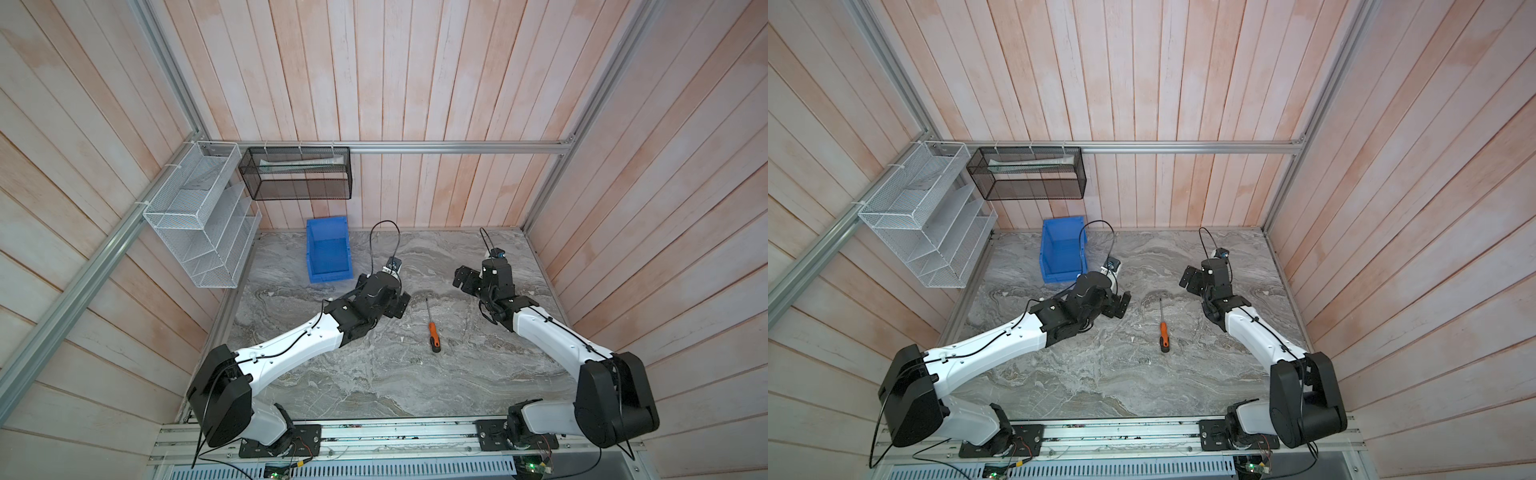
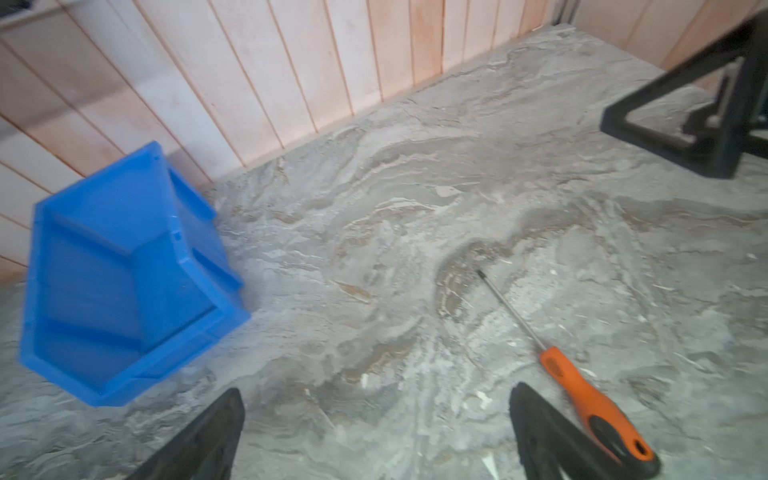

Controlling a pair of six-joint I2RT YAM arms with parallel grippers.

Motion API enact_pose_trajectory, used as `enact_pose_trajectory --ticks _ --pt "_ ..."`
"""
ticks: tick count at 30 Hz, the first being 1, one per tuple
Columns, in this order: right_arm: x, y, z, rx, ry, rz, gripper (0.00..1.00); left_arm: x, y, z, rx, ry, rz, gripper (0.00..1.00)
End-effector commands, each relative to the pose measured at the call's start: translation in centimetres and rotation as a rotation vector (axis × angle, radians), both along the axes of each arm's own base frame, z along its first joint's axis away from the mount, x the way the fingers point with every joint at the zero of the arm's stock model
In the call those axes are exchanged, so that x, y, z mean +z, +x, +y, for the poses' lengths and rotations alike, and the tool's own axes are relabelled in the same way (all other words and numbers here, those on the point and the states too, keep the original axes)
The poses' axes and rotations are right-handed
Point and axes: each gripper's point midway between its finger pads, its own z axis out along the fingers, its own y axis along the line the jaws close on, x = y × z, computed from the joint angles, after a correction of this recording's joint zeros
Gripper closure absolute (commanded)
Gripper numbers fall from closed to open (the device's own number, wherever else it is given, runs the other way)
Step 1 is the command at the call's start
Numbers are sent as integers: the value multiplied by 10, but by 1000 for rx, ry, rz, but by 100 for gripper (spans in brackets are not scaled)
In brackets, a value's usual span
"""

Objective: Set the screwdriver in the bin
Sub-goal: 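Reach the left gripper toward the orange screwdriver handle while the right arm rises, then lower the left gripper and close it on the orange screwdriver handle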

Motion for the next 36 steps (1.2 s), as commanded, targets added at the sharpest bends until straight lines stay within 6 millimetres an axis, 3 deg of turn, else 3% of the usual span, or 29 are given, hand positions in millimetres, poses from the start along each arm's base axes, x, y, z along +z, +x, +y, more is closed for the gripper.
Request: enact_pose_trajectory --ticks 1,5,8,13,19,23,26,31,34,36 --pt "34 -8 2 31 11 -30 2 -16 0 5 166 -180 96 0" --pt "55 -18 -2 28 12 -59 2 -58 -19 -18 125 -392 333 0" --pt "68 -26 -10 13 -19 -84 2 -88 -43 -34 182 -439 512 0" --pt "78 -41 -22 -13 -53 -104 2 -104 -86 -93 175 -419 628 0" --pt "91 -46 -30 -24 -54 -129 2 -141 -93 -135 192 -415 790 0" --pt "92 -45 -36 -26 -57 -127 2 -146 -85 -148 197 -414 783 2" --pt "87 -46 -38 -28 -29 -126 2 -159 -81 -153 192 -348 782 9" --pt "81 -50 -39 -16 -7 -130 2 -177 -77 -139 209 -208 735 19" --pt "80 -52 -41 -19 -11 -137 2 -190 -80 -135 196 -132 740 32" --pt "79 -52 -43 -21 -14 -136 2 -197 -81 -128 205 -76 732 35"
